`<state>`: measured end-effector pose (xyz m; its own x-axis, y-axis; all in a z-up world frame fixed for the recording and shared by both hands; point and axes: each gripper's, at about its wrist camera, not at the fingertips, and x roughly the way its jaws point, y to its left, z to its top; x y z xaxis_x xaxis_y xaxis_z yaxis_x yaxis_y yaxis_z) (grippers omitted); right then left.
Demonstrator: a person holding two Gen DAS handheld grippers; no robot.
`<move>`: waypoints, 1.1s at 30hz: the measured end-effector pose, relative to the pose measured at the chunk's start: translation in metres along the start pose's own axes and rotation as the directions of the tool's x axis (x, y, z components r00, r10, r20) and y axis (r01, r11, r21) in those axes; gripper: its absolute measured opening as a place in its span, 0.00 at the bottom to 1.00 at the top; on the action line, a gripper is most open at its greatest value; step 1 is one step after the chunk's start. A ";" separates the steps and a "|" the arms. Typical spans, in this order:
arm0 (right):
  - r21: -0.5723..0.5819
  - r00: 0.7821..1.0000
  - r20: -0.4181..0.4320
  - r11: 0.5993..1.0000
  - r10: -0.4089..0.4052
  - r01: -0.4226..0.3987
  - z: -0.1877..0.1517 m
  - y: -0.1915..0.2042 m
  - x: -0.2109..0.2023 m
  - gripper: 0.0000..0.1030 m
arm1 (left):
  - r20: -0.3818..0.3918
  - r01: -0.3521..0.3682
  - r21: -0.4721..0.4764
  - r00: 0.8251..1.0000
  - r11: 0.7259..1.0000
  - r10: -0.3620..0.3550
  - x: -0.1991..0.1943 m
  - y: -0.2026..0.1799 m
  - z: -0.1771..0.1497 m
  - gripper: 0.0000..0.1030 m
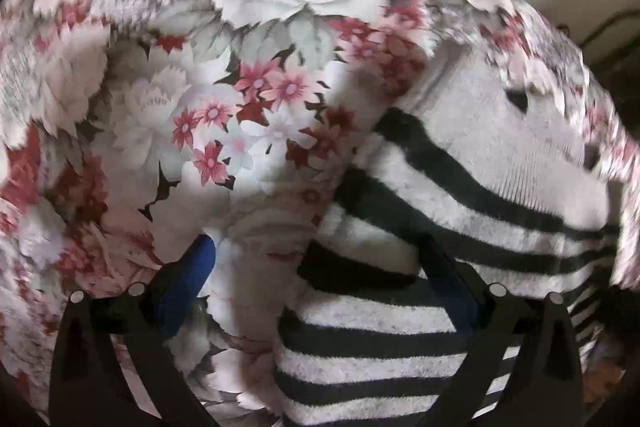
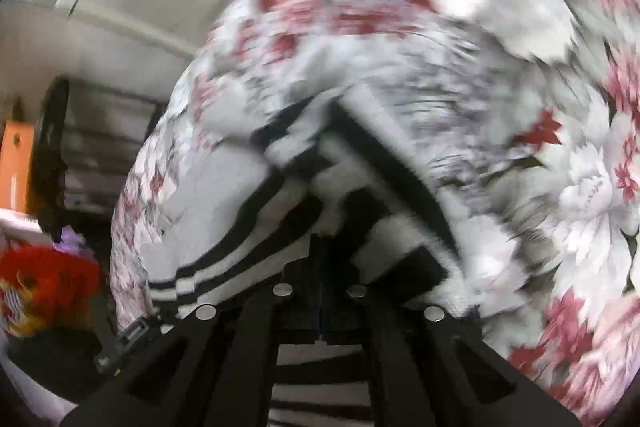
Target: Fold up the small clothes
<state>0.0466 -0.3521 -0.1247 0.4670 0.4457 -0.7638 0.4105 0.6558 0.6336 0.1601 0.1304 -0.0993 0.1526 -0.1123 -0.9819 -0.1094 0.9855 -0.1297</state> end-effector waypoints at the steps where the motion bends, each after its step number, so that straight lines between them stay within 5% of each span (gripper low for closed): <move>1: 0.053 0.999 -0.012 0.998 0.040 -0.040 0.003 -0.009 0.000 0.00 | -0.003 -0.004 0.001 1.000 1.000 0.004 -0.002 -0.001 0.001 0.96; 4: 0.105 0.998 0.025 0.993 0.057 -0.059 0.007 -0.011 -0.011 0.05 | 0.079 -0.023 0.010 0.997 1.000 0.022 -0.027 -0.010 0.002 0.95; 8: -0.034 0.990 0.055 0.991 0.128 -0.126 0.010 0.036 -0.015 0.07 | 0.221 0.081 0.121 0.969 0.989 -0.107 -0.064 -0.043 -0.001 0.95; 11: -0.112 0.988 0.007 0.982 0.155 -0.153 0.005 0.063 0.001 0.31 | 0.125 0.120 0.189 0.981 0.975 -0.145 -0.042 -0.066 -0.004 0.95; 12: -0.137 0.993 -0.027 0.983 0.116 -0.119 -0.002 0.067 0.011 0.39 | 0.071 0.094 0.200 0.991 0.975 -0.110 -0.025 -0.073 -0.007 0.95; 14: -0.178 0.996 -0.090 0.984 -0.007 -0.009 -0.011 0.065 0.034 0.37 | 0.089 -0.084 0.290 0.994 0.953 0.061 -0.005 -0.092 -0.022 0.96; 17: -0.252 0.995 -0.038 0.965 -0.092 0.079 -0.019 0.073 0.038 0.24 | 0.198 -0.250 0.396 0.963 0.884 0.183 -0.006 -0.117 -0.036 0.95; 23: -0.477 0.988 0.025 0.867 -0.150 0.144 -0.061 0.128 0.021 0.34 | 0.196 -0.067 0.386 0.980 0.920 -0.011 -0.045 -0.128 -0.043 0.95; 26: -0.591 0.954 0.000 0.769 -0.300 0.241 -0.088 0.130 0.054 0.39 | 0.161 -0.176 0.454 0.980 0.874 0.114 -0.013 -0.143 -0.056 0.96; 28: -0.605 0.952 0.010 0.756 -0.307 0.250 -0.092 0.128 0.069 0.40 | 0.146 -0.208 0.470 0.977 0.858 0.157 0.013 -0.144 -0.064 0.96; 33: -0.511 0.971 -0.022 0.837 -0.238 0.194 -0.076 0.138 0.052 0.41 | 0.129 -0.147 0.401 0.986 0.904 0.103 -0.013 -0.137 -0.051 0.95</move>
<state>0.0681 -0.1915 -0.0865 0.3381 0.2901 -0.8953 0.0337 0.9470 0.3196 0.1232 -0.0097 -0.0762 0.2660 0.0072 -0.9640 0.2729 0.9585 0.0824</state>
